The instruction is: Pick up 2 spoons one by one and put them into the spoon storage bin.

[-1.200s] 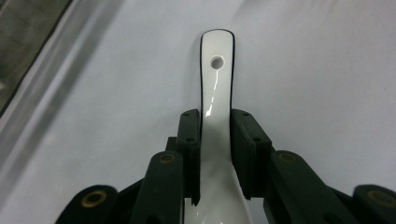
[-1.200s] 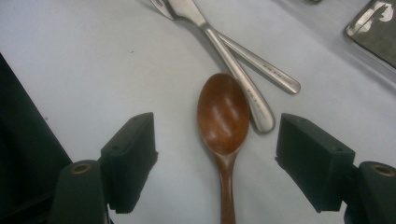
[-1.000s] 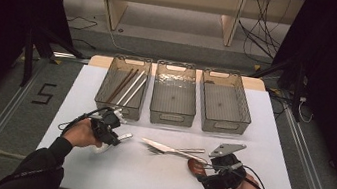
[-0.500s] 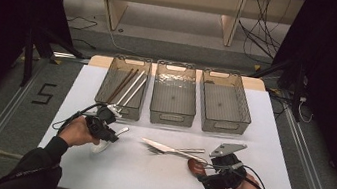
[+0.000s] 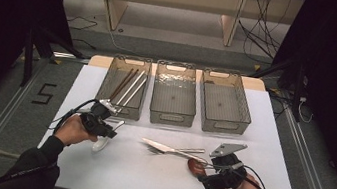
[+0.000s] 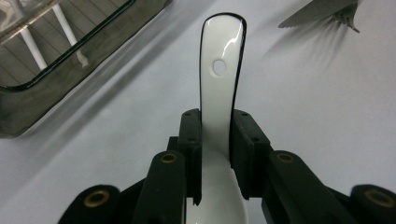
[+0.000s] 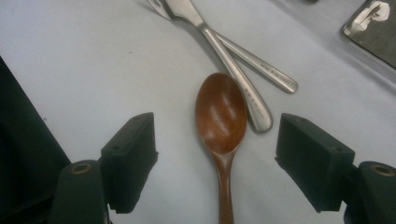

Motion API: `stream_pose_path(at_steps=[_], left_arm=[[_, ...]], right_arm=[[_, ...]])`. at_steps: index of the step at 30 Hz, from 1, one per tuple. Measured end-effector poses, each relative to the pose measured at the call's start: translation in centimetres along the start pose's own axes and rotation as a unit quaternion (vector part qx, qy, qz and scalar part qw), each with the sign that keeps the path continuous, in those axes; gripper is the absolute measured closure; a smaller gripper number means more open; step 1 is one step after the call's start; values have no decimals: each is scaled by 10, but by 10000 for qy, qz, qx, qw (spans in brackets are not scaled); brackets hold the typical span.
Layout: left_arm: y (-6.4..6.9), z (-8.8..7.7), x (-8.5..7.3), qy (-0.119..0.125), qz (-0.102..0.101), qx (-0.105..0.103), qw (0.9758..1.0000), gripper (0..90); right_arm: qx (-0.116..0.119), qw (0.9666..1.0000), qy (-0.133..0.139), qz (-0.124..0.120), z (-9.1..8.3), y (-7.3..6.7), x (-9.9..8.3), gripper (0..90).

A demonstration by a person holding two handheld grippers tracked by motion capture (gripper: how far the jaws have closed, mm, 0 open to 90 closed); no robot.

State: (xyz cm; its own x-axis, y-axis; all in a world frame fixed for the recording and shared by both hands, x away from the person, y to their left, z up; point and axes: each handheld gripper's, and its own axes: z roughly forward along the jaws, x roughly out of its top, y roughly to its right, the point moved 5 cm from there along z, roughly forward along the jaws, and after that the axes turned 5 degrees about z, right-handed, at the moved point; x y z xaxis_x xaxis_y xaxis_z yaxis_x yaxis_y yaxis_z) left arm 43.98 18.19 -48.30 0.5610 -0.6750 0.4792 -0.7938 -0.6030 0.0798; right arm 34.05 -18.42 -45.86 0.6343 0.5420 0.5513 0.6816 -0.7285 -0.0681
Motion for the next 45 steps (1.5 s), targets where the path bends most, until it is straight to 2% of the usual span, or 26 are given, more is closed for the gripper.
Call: stream_pose_path(at_steps=[4,10,15,17,18,21,25,31,34,36,37,38,39,45], left_arm=[[0,-3,2,83,-24,41,10000,748],[0,-6,4,189,-130,-63,9997,750],[4,-11,11,294,-227,-255,9990,751],[8,-15,19,392,-246,-329,9984,752],[10,-17,24,414,-185,-381,9982,752],[16,-27,44,623,-193,-434,9969,756],[19,-35,72,743,-119,-397,9964,762],[12,-33,111,961,-272,-422,9941,783],[12,-31,134,1026,-221,-398,9937,800],[12,-30,147,1087,-214,-335,9933,848],[11,-30,153,1113,-250,-404,9927,848],[10,-29,158,1133,-258,-412,9924,848],[9,-28,163,1169,-285,-314,9922,848],[6,-20,175,1133,-338,-343,9924,849]], right_arm=[[0,10000,2,5,0,0,0,293],[2,10000,3,7,0,0,0,293],[9,10000,4,10,0,0,0,293],[21,10000,7,15,0,0,0,293],[24,10000,8,19,0,0,0,293],[14,10000,13,68,0,0,0,293],[27,10000,33,59,0,1,1,293],[45,10000,28,45,0,2,0,293],[51,10000,50,46,0,1,1,292],[58,10000,43,44,0,1,1,292],[61,10000,45,50,0,2,1,292],[63,10000,47,53,0,2,1,293],[68,10000,49,53,0,2,1,292],[70,9999,67,50,-1,3,1,292]])
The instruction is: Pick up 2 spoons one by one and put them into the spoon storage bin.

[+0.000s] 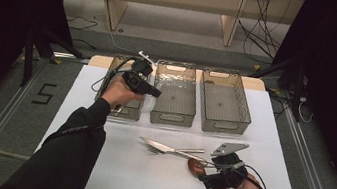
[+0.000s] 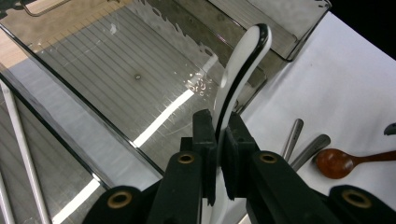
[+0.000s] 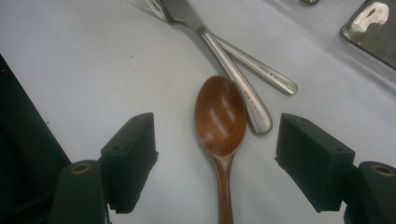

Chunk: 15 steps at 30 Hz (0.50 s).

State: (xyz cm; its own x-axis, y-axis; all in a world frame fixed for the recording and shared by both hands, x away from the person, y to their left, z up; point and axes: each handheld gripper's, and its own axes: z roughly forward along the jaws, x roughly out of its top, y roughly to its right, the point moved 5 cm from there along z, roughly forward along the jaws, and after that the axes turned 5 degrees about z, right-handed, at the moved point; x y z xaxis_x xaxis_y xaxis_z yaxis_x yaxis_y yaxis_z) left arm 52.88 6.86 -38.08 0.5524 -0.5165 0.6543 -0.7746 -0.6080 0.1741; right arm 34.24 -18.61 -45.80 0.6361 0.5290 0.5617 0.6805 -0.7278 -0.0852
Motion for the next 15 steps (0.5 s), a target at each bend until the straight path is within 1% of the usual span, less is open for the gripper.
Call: stream_pose_path(at_steps=[6,9,12,15], left_arm=[[-5,8,7,142,-140,64,9998,848],[-7,11,10,161,-150,83,9997,848],[-9,16,13,229,-197,81,9995,848],[-11,21,16,243,-189,149,9994,848]], right_arm=[[-5,10000,14,-13,0,0,1,292],[0,10000,6,-22,0,-1,1,292],[4,10000,-2,-22,0,0,1,292],[2,10000,-2,0,1,0,1,292]])
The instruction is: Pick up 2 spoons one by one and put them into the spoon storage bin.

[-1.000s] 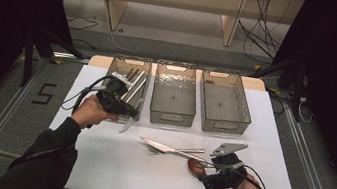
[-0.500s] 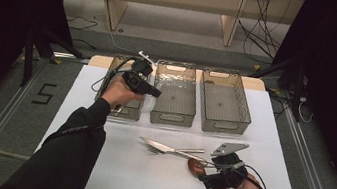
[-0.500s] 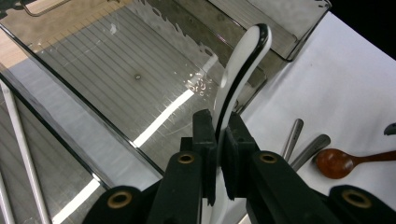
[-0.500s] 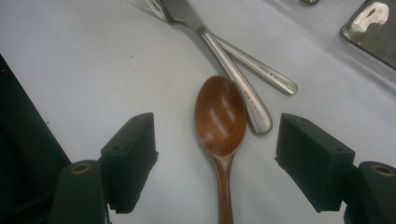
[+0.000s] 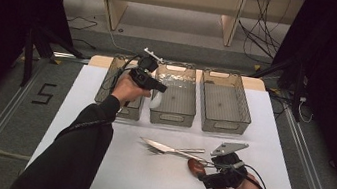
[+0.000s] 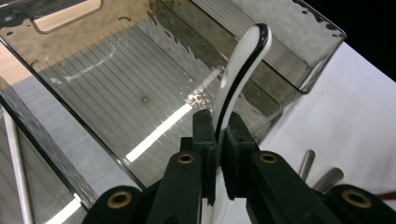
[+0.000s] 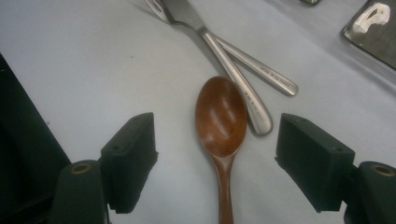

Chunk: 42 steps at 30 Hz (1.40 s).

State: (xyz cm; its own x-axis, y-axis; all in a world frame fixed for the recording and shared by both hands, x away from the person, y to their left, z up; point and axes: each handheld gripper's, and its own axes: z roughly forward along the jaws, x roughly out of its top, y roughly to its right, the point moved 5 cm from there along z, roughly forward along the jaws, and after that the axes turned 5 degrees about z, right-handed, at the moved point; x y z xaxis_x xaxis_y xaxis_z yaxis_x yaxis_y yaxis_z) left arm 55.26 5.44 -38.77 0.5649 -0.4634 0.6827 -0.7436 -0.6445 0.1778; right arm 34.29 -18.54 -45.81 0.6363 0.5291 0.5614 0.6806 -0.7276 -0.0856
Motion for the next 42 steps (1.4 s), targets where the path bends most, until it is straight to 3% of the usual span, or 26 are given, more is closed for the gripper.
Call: stream_pose_path(at_steps=[10,20,30,35,38,42], left_arm=[[-3,13,5,29,-1,123,9999,847],[-7,24,9,149,-153,200,9996,844],[-10,30,3,17,-268,402,9988,817],[-15,33,-1,-21,-462,470,9978,660],[-16,28,-1,21,-494,524,9974,545],[-16,20,0,45,-493,520,9974,464]], right_arm=[[7,10000,12,-1,-1,0,0,292],[25,10000,0,-26,0,-1,1,292],[28,10000,-3,-37,0,-2,1,292],[25,10000,6,-18,0,-1,1,292],[24,10000,-6,-13,1,0,0,292],[27,10000,-3,-19,0,-1,1,292]])
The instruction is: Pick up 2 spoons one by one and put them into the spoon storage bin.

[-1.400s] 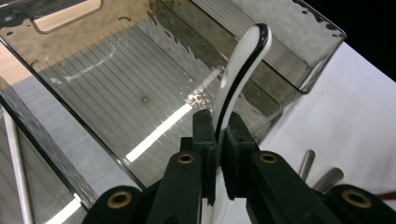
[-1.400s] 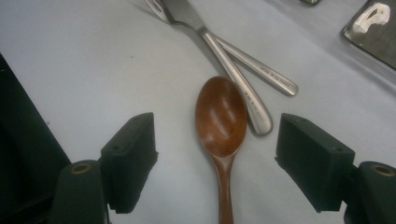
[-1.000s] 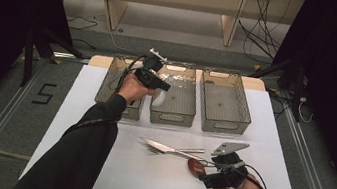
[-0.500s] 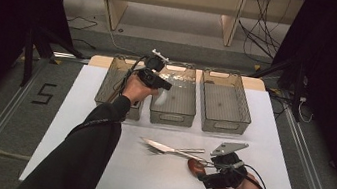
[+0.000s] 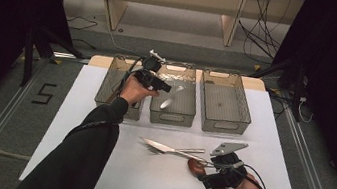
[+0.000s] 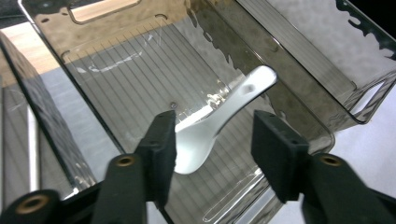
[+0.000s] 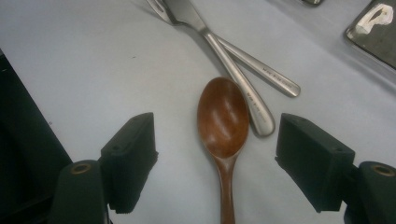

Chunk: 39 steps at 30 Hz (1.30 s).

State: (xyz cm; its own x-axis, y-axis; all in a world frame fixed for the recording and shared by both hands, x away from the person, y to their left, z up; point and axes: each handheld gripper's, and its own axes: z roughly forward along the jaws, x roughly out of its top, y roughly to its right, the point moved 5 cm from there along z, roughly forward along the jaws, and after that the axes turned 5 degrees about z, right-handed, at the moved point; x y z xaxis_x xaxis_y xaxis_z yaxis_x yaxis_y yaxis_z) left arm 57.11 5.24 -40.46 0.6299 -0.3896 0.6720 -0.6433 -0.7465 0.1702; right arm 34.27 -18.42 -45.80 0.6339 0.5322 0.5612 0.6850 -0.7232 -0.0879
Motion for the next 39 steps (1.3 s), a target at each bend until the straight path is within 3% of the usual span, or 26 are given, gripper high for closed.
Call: stream_pose_path(at_steps=[8,15,19,28,39], left_arm=[[3,-18,-4,109,65,-36,9999,408],[9,-37,-21,237,205,-243,9992,315],[10,-55,-33,430,220,-346,9982,289],[14,-91,-70,725,281,-374,9963,247],[17,-107,-126,744,368,-309,9961,216]], right_arm=[[-4,10000,-3,11,0,0,0,292],[-40,10000,-31,61,0,2,-1,292],[-61,10000,-43,61,0,3,-1,292],[-197,9993,-292,106,3,7,-5,299],[-269,9945,-1005,154,16,9,-18,420]])
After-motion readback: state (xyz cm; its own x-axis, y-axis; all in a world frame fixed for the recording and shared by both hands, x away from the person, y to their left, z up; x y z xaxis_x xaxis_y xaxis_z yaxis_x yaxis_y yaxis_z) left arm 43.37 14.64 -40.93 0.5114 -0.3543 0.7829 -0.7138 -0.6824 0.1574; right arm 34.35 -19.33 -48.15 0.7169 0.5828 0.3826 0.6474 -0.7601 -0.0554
